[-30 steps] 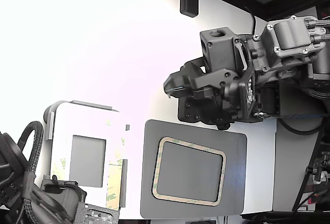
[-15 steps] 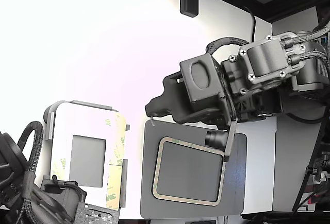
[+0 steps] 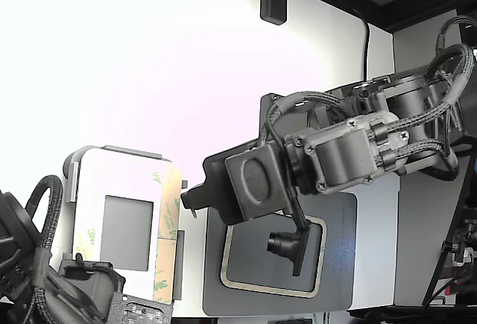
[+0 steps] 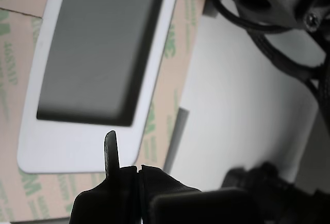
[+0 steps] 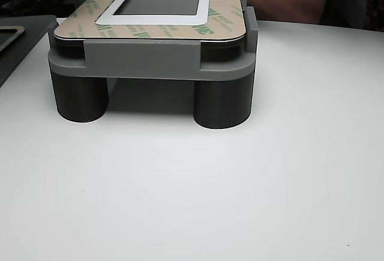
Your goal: Peel off protective film from adhesive tape.
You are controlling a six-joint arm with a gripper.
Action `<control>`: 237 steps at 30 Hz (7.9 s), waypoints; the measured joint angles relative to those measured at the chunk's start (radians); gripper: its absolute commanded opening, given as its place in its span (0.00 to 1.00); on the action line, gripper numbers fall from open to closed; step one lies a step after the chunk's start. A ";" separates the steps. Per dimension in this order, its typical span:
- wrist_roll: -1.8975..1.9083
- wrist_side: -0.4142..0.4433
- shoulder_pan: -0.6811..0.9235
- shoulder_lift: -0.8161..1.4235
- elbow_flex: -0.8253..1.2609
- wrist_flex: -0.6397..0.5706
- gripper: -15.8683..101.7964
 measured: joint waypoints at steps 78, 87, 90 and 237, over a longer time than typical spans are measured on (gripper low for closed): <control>-0.107 0.094 0.242 -0.515 -0.179 -0.279 0.05; -0.137 0.112 0.253 -0.520 -0.179 -0.279 0.05; -0.141 0.120 0.259 -0.520 -0.170 -0.279 0.05; -0.091 0.121 0.288 -0.502 -0.132 -0.314 0.05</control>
